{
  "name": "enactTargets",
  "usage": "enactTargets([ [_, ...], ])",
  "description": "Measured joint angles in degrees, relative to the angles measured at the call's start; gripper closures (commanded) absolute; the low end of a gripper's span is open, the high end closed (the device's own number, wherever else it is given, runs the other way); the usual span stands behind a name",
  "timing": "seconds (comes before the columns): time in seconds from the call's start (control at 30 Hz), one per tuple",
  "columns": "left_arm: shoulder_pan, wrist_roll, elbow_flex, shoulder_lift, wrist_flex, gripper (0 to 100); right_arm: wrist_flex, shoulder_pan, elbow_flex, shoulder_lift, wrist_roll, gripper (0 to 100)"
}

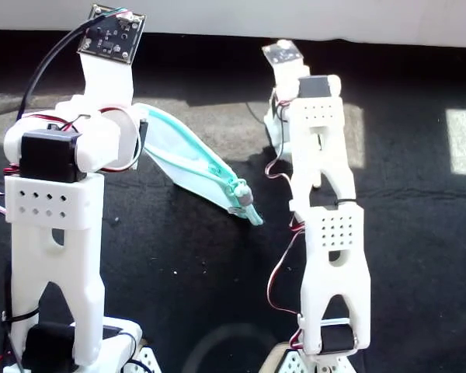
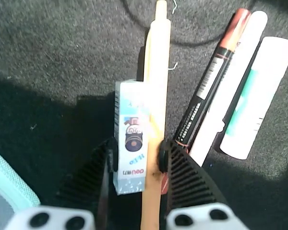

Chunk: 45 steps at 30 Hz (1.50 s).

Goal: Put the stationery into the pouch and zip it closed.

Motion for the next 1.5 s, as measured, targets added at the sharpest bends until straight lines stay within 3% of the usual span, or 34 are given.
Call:
enactTargets([
  [0.23, 0.0, 0.0, 0.0, 0.0, 0.0, 99, 1.85, 2.81, 0.79, 0.0, 4.31, 99.3],
  [0.63, 0.0, 0.0, 0.0, 0.0, 0.0, 99, 4.4, 1.85, 1.32, 2.73, 4.4, 98.8],
  [0.87, 0.0, 0.0, 0.0, 0.0, 0.0, 99, 4.13, -1.23, 1.32, 2.99, 4.4, 81.1],
  [1.27, 0.0, 0.0, 0.0, 0.0, 0.09, 99, 4.4, -1.14, -3.69, 3.08, 4.4, 81.1],
  [1.5, 0.0, 0.0, 0.0, 0.0, 0.09, 99, 4.4, -5.63, -2.37, 3.08, 4.4, 81.1],
])
